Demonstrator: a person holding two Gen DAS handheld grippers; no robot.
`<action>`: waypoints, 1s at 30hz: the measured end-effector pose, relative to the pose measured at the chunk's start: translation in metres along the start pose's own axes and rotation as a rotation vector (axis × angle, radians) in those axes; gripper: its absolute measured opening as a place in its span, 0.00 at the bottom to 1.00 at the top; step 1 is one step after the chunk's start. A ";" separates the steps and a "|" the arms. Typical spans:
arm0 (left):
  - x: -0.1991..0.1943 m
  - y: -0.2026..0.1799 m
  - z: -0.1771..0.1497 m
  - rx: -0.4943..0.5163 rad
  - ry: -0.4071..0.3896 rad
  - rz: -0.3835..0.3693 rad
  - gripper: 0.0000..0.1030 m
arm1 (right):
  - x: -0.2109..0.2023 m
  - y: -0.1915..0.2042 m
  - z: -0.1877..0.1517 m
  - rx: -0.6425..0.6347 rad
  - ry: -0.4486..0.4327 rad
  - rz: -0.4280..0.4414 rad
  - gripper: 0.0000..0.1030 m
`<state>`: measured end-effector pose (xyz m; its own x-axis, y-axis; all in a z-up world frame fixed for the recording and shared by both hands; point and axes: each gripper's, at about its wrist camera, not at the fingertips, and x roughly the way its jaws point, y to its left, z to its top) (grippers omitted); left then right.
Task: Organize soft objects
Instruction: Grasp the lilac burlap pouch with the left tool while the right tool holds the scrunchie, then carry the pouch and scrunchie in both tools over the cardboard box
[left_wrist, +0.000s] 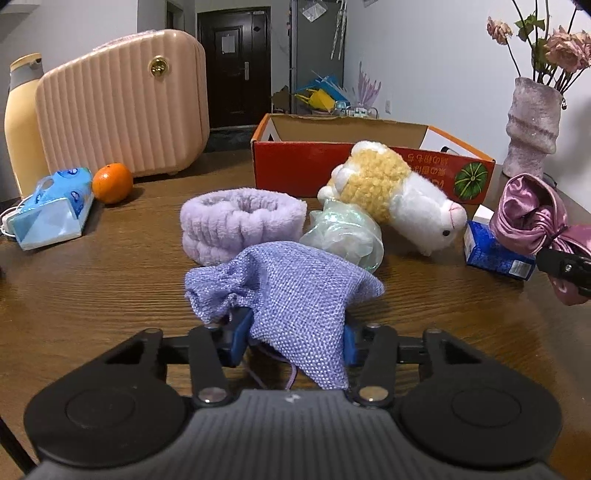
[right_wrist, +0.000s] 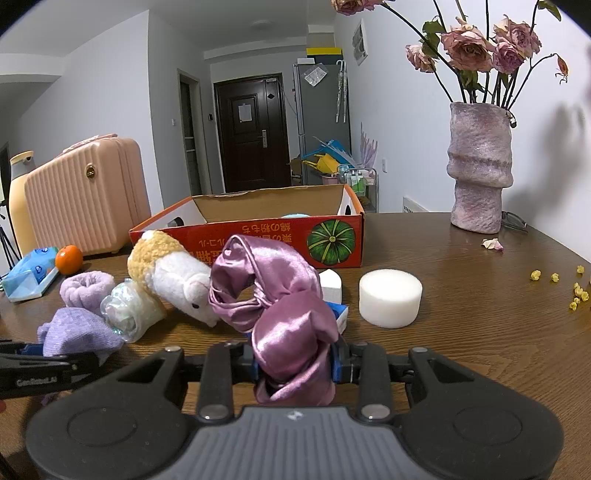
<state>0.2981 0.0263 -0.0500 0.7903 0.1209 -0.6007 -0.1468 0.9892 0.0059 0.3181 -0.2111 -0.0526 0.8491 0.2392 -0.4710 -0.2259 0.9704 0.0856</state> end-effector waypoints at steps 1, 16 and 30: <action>-0.002 0.000 0.000 -0.001 -0.006 0.001 0.44 | 0.000 0.000 0.000 0.000 0.000 0.000 0.31; -0.049 0.004 -0.006 -0.003 -0.156 0.005 0.42 | -0.006 0.001 -0.002 -0.003 -0.035 0.004 0.31; -0.083 0.002 -0.004 0.003 -0.297 0.001 0.42 | -0.022 0.007 -0.003 0.000 -0.098 0.009 0.31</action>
<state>0.2298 0.0179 -0.0036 0.9298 0.1402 -0.3403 -0.1458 0.9893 0.0092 0.2962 -0.2094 -0.0441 0.8895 0.2506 -0.3821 -0.2340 0.9681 0.0900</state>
